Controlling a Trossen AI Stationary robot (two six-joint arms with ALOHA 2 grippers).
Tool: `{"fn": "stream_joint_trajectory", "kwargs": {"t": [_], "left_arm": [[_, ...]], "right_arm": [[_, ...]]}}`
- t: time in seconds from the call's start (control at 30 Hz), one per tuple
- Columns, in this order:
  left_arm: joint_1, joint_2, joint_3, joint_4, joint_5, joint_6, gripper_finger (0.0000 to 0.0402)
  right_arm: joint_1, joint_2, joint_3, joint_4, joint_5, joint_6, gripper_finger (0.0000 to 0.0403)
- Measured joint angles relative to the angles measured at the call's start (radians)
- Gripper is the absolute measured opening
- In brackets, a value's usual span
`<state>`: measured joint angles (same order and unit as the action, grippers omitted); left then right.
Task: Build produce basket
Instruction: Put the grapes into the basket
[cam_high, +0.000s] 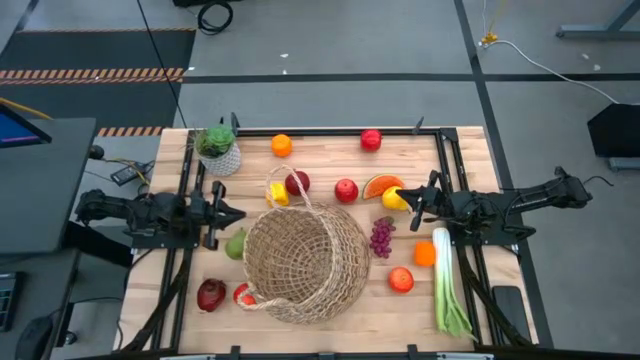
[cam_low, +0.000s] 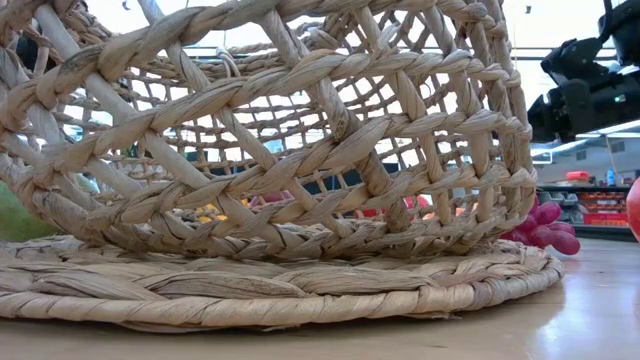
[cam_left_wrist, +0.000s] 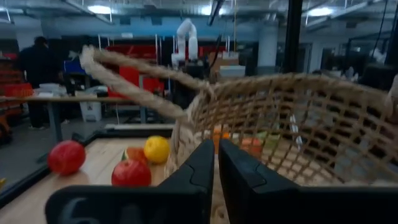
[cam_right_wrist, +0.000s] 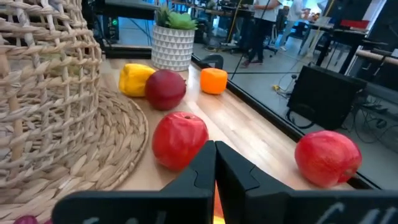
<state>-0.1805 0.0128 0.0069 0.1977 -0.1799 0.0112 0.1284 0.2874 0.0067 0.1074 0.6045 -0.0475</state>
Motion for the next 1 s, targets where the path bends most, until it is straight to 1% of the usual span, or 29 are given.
{"fn": "stream_joint_trajectory", "kwargs": {"t": [0.17,0.33,0.4,0.5,0.6,0.7,0.77,0.9,1.0], "left_arm": [[0.0,0.0,0.0,0.014,0.0,-0.011,0.0036],[0.0,0.0,0.0,0.017,0.0,-0.026,0.003],[0.0,0.0,0.0,0.048,0.0,-0.026,0.0029],[0.0,0.0,0.0,0.116,0.001,-0.02,0.0038],[0.0,0.0,0.0,0.121,-0.002,-0.017,0.0067],[0.0,0.001,0.0,0.128,-0.052,-0.005,0.0113],[0.0,0.006,0.0,0.148,-0.079,0.007,0.015],[0.0,0.05,0.026,0.16,-0.081,0.014,0.0218],[0.0,0.117,0.086,0.171,-0.081,0.045,0.0251]], "right_arm": [[0.0,0.0,0.0,0.0,-0.002,0.0,0.0016],[0.0,0.0,0.0,0.036,-0.003,0.004,0.0016],[0.0,0.0,0.0,0.052,-0.018,0.047,0.0016],[0.0,0.0,0.0,0.07,-0.077,0.172,0.0016],[0.0,0.0,0.009,0.091,-0.144,0.161,0.0016],[0.0,0.003,0.051,0.007,-0.253,0.138,0.0019],[0.0,0.016,0.092,-0.055,-0.29,0.138,0.0028],[0.0,0.051,0.175,-0.124,-0.349,0.126,0.007],[0.0,0.092,0.248,-0.154,-0.371,0.103,0.0114]]}}
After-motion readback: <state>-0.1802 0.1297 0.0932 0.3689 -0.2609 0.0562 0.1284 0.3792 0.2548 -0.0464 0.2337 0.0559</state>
